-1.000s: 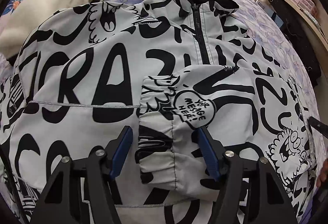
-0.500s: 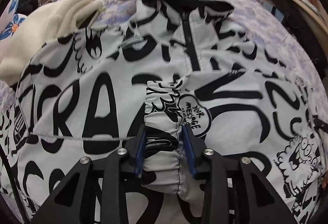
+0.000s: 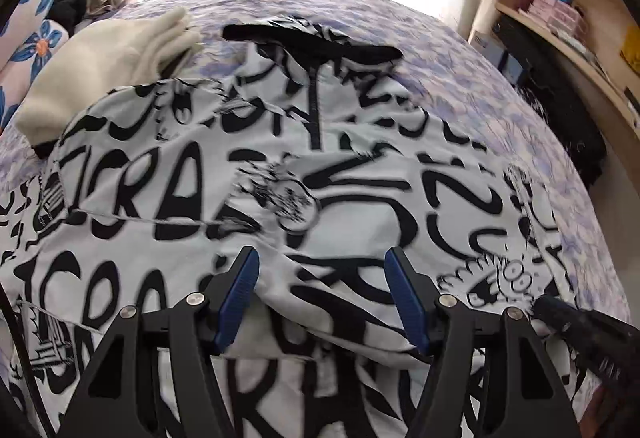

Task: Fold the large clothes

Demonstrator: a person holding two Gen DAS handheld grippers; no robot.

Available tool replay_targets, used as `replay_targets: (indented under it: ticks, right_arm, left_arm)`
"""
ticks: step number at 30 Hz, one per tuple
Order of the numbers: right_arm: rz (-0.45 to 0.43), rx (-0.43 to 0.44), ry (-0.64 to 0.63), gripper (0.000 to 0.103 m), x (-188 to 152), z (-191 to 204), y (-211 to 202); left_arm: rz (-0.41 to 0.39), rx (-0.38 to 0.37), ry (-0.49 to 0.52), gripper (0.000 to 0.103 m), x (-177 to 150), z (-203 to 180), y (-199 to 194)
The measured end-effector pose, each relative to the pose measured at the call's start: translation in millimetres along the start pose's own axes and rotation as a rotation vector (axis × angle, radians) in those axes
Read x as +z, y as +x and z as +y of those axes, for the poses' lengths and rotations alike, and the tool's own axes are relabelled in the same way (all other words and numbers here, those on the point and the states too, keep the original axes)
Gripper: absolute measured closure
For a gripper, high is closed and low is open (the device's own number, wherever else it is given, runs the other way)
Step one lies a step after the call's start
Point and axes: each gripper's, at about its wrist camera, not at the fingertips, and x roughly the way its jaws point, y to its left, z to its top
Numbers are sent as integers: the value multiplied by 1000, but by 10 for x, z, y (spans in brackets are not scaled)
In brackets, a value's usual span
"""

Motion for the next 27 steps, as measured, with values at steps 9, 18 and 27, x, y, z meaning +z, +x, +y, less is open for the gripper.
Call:
replay_targets:
  ticks: [9,18,27]
  right_arm:
    - [27,-201,19,97,-255,-379,187]
    - [-36,-178,202,103,-355,-1047,-276]
    - [-73,-183,138,100,-370,-625,-473]
  left_arm:
    - [116,55,55,39,-339,-162,364]
    - [111,40,56,36,-367,-136,265]
    - [58,48,68,35,-384,-141,-101]
